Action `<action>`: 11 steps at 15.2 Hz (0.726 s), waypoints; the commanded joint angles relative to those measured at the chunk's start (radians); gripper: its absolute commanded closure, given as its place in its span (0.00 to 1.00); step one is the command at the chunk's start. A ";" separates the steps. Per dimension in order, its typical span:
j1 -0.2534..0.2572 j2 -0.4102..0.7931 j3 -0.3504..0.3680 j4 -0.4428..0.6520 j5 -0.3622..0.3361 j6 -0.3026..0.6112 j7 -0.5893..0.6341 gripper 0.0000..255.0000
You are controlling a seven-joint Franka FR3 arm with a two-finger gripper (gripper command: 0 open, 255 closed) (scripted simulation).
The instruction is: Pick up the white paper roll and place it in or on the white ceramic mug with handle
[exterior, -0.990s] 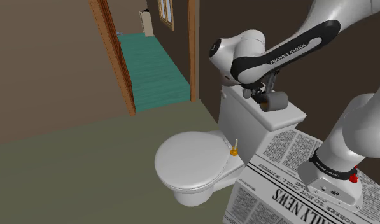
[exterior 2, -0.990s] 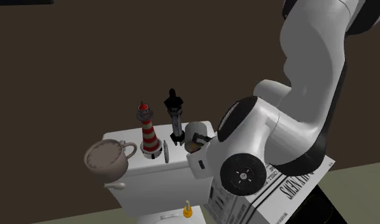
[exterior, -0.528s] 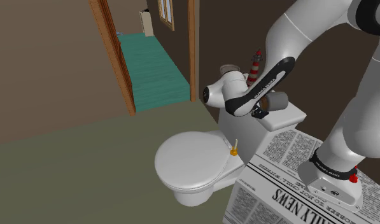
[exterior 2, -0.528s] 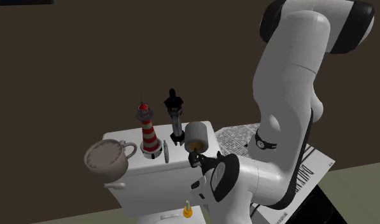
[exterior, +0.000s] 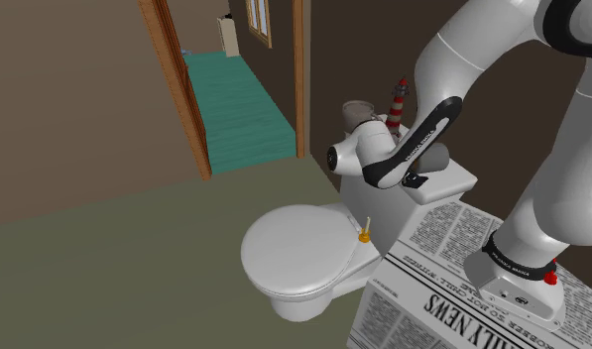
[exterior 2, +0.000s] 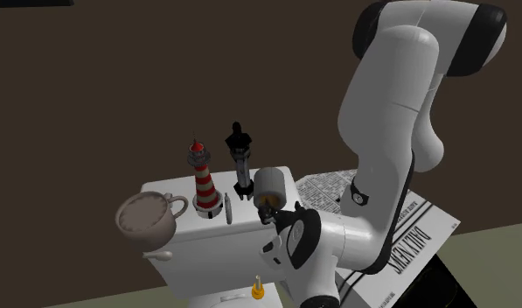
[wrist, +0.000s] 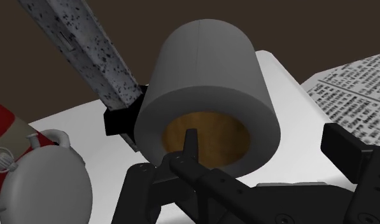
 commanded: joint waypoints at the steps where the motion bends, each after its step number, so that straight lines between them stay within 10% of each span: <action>1: -0.009 -0.007 -0.008 -0.018 -0.013 0.015 0.000 0.00; 8: -0.009 -0.007 -0.008 -0.018 -0.013 0.015 0.000 0.00; 9: -0.009 -0.007 -0.008 -0.018 -0.013 0.015 0.000 1.00; 11: -0.009 -0.007 -0.008 -0.018 -0.013 0.015 0.000 1.00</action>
